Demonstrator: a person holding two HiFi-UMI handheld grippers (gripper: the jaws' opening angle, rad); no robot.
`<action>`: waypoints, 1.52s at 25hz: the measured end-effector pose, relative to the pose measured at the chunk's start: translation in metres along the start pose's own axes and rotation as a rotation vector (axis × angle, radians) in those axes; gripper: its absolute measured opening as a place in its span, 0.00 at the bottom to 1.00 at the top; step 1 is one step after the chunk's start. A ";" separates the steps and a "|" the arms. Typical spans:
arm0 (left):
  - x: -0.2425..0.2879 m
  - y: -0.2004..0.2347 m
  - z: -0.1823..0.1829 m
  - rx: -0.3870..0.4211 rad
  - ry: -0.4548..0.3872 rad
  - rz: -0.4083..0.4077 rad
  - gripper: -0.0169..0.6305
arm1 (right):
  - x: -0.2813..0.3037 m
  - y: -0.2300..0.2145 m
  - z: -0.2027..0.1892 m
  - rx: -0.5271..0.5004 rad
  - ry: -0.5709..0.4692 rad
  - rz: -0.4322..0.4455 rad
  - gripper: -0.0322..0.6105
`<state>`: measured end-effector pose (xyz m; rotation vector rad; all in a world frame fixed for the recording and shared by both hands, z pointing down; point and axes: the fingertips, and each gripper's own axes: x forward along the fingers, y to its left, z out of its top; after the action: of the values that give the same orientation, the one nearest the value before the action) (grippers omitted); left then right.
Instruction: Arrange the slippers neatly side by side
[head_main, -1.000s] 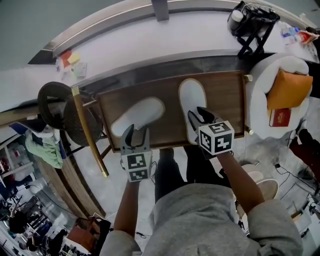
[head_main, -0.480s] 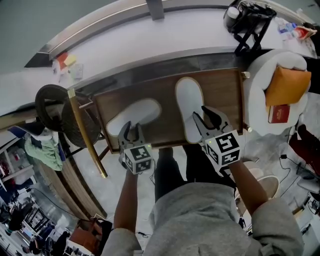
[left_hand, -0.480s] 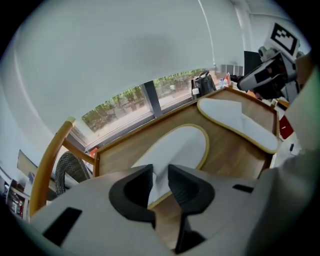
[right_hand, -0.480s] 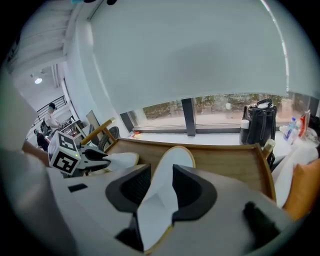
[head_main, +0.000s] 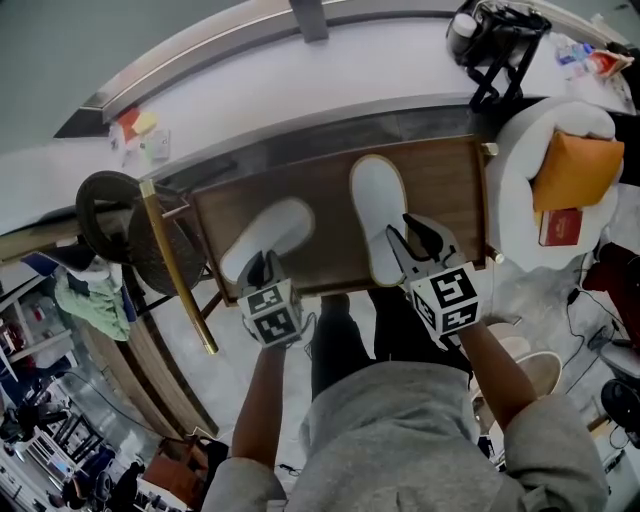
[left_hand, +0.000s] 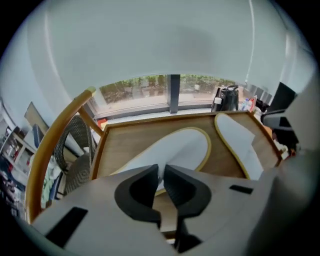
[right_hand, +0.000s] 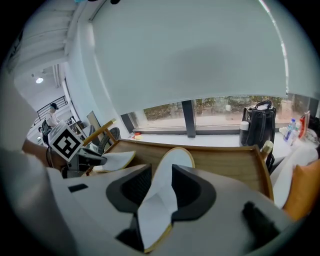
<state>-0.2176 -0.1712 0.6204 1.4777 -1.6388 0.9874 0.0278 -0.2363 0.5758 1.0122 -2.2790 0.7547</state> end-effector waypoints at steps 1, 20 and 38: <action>-0.003 -0.002 -0.001 -0.052 0.015 -0.006 0.09 | -0.001 -0.001 0.001 0.000 0.000 0.000 0.26; -0.014 -0.087 0.019 -0.140 -0.027 -0.139 0.36 | -0.020 -0.025 0.010 -0.001 -0.010 0.001 0.26; 0.023 -0.081 0.013 0.213 0.026 -0.043 0.09 | -0.022 -0.038 0.005 0.003 0.005 0.008 0.25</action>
<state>-0.1394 -0.1973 0.6411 1.6253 -1.5144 1.1820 0.0685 -0.2502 0.5685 1.0016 -2.2799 0.7638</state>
